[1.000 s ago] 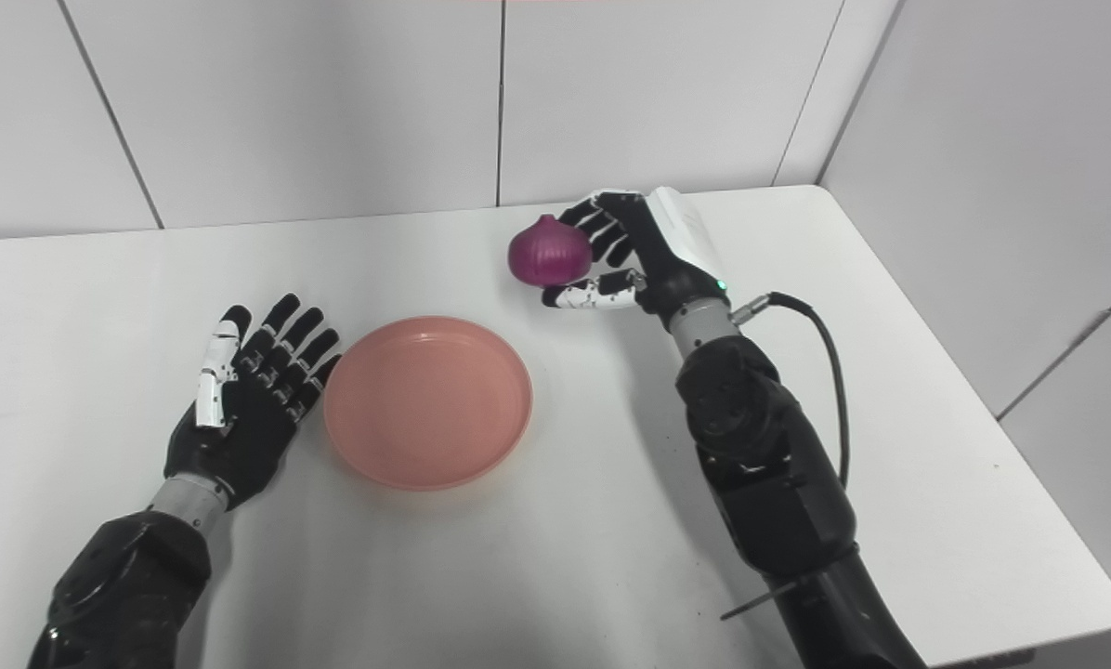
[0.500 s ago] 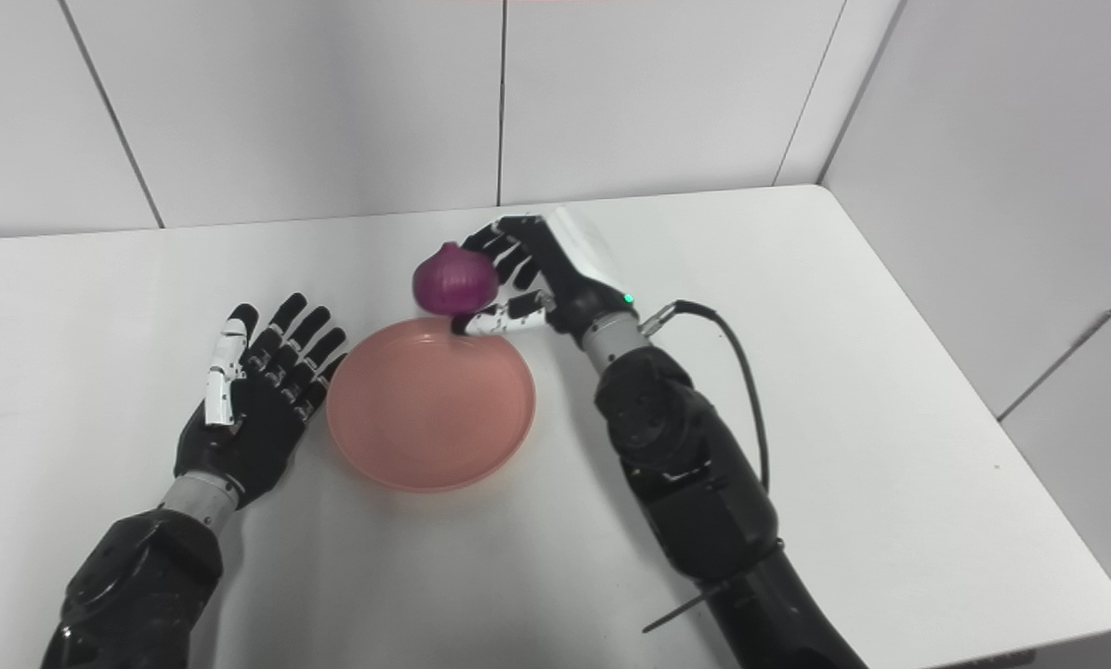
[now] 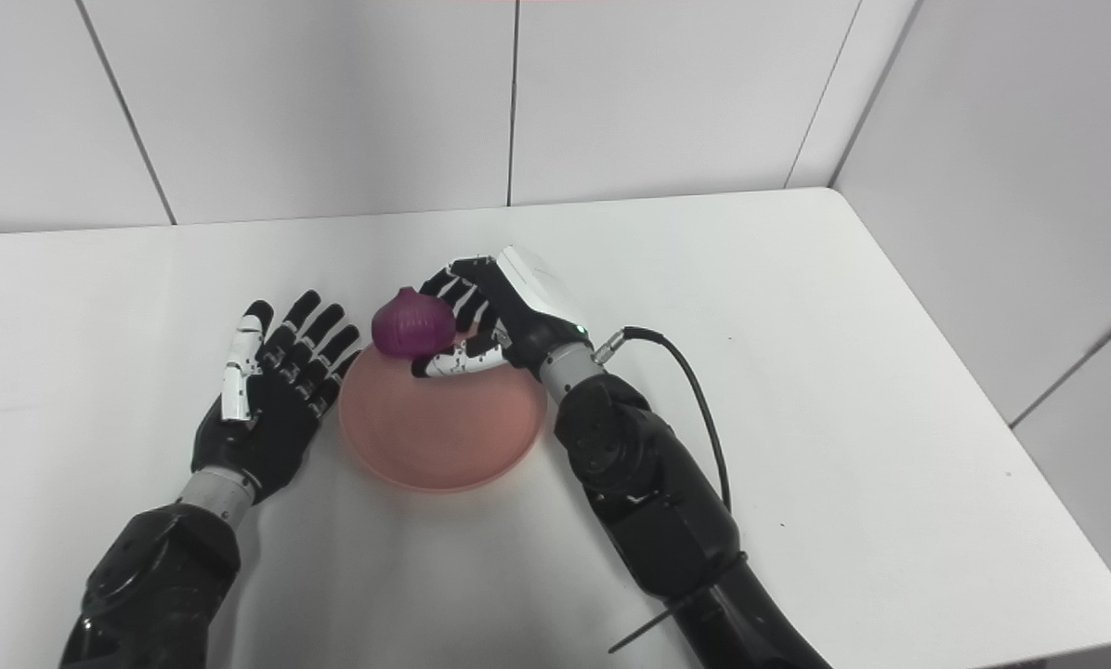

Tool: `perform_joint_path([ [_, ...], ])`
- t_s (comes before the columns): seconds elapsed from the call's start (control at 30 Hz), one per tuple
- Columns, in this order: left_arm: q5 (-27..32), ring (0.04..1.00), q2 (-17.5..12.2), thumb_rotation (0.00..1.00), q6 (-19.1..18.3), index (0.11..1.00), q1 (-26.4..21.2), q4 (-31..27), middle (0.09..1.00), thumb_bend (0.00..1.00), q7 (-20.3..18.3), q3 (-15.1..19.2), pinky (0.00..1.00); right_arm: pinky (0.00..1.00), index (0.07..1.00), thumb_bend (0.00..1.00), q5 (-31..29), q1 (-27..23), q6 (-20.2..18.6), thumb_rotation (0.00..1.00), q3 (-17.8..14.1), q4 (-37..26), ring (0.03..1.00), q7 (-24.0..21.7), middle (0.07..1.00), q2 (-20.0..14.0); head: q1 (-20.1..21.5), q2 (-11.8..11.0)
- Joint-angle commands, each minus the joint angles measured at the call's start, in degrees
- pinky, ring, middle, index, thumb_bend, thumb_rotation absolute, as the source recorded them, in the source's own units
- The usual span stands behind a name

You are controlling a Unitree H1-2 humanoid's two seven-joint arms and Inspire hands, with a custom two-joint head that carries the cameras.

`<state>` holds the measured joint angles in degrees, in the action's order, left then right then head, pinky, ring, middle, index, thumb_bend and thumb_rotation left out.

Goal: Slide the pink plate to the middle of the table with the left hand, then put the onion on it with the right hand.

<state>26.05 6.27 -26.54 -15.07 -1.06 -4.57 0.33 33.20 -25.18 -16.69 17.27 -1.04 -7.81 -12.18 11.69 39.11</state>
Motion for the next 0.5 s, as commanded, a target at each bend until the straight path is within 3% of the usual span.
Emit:
perform_joint_path([
  [0.0, -0.5, 0.955, 0.6, 1.00, -0.2, 0.953, 0.1, -0.5, 0.964, 0.44, 0.6, -0.3, 0.93, 0.36, 0.578, 0.59, 1.4, -1.2, 2.8, 0.16, 0.2, -1.1, 0.456, 2.0, 0.532, 0.2, -0.1, 0.0],
  [0.47, -0.2, 0.956, 0.6, 1.00, -0.3, 0.953, 0.0, -0.9, 0.966, 0.43, 1.1, -0.6, 0.93, 0.32, 0.600, 0.57, 5.2, 0.9, 4.4, 0.15, 1.6, -1.7, 0.416, 3.0, 0.511, -1.1, -0.4, 0.5],
])
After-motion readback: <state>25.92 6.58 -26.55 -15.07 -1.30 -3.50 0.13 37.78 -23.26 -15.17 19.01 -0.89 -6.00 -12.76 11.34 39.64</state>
